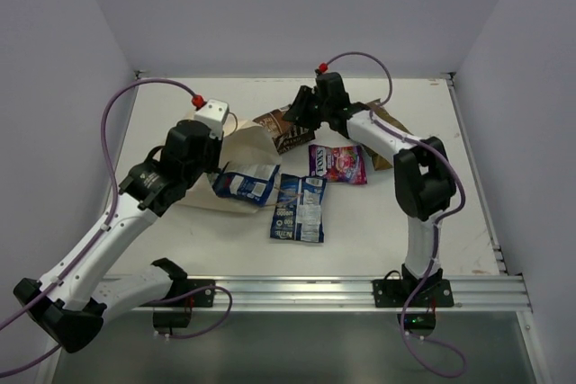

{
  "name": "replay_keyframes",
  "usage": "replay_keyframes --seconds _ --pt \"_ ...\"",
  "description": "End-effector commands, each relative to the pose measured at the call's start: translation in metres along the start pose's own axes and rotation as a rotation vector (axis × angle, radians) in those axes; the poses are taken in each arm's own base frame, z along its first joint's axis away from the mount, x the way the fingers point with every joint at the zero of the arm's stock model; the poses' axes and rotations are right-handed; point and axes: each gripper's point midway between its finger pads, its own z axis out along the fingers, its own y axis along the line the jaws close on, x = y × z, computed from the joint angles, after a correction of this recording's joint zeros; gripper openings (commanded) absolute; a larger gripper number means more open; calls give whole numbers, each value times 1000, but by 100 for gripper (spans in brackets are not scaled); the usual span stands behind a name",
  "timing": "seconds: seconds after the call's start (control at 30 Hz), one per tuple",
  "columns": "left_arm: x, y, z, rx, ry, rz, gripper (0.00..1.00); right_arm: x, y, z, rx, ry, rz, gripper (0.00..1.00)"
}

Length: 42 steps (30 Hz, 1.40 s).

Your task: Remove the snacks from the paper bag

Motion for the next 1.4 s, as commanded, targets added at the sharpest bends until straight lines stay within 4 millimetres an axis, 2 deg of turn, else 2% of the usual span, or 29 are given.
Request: replay_keyframes --seconds 0.0,0.03,0.07,0.1,0.13,0.17,0.23,0.27,0.3,0.33,0.37,0.43,0.47,0.53,0.57,0.67,0.7,0.77,0.97,1.13,1.3,1.37 --pt "-12 -1 -7 21 -49 -9 0 -22 28 -32 -13 -16 -99 50" --pt "-12 -1 -6 24 -48 -11 0 -24 30 -42 -7 -35 -111 57" --pt "-12 -2 -6 27 -49 -13 0 -25 37 -66 -18 -68 -142 64" --pt "-11 -2 -4 27 -46 -12 0 -25 41 -78 -24 -88 -159 77" --pt "-11 -2 -4 27 -46 -12 0 -26 39 -90 -3 -114 -166 81" --pt "-12 -3 -3 28 -45 -12 0 -21 44 -113 -14 -133 -180 84" --pt "-13 -4 -2 30 -45 -11 0 -12 48 -134 -30 -148 -182 89" --pt "-15 -4 -2 28 -45 -12 0 10 42 -138 -23 -119 -181 90" --pt "-15 -4 -1 27 -44 -11 0 11 54 -159 -54 -155 -186 91" --pt "-15 -4 -1 25 -45 -12 0 17 55 -163 -49 -168 -182 92" --pt "-17 -4 -1 25 -47 -11 0 43 55 -163 -58 -131 -173 93" --pt "-19 -3 -1 21 -51 -17 0 59 67 -173 -98 -135 -163 94" --pt "-20 -4 -1 26 -51 -21 0 82 70 -171 -115 -94 -149 94" --pt "-22 -5 -1 27 -54 -27 0 99 78 -167 -150 -72 -123 94" --pt "-23 -5 -2 30 -56 -32 0 116 78 -163 -157 -35 -100 94" --pt "-28 -5 -5 29 -65 -39 0 142 79 -149 -150 16 -57 94" --pt "-28 -4 -6 29 -64 -39 0 144 81 -146 -153 13 -46 93" --pt "-29 -3 -8 28 -70 -42 0 158 74 -133 -131 45 -16 93" --pt "-31 -4 -11 39 -79 -57 0 173 87 -107 -169 90 23 89" --pt "-34 -7 -12 52 -80 -60 0 167 103 -94 -196 85 22 84" --pt "-38 -10 -14 70 -93 -69 0 179 105 -73 -198 133 64 81" --pt "-38 -10 -14 72 -93 -70 0 182 107 -70 -206 150 70 76"
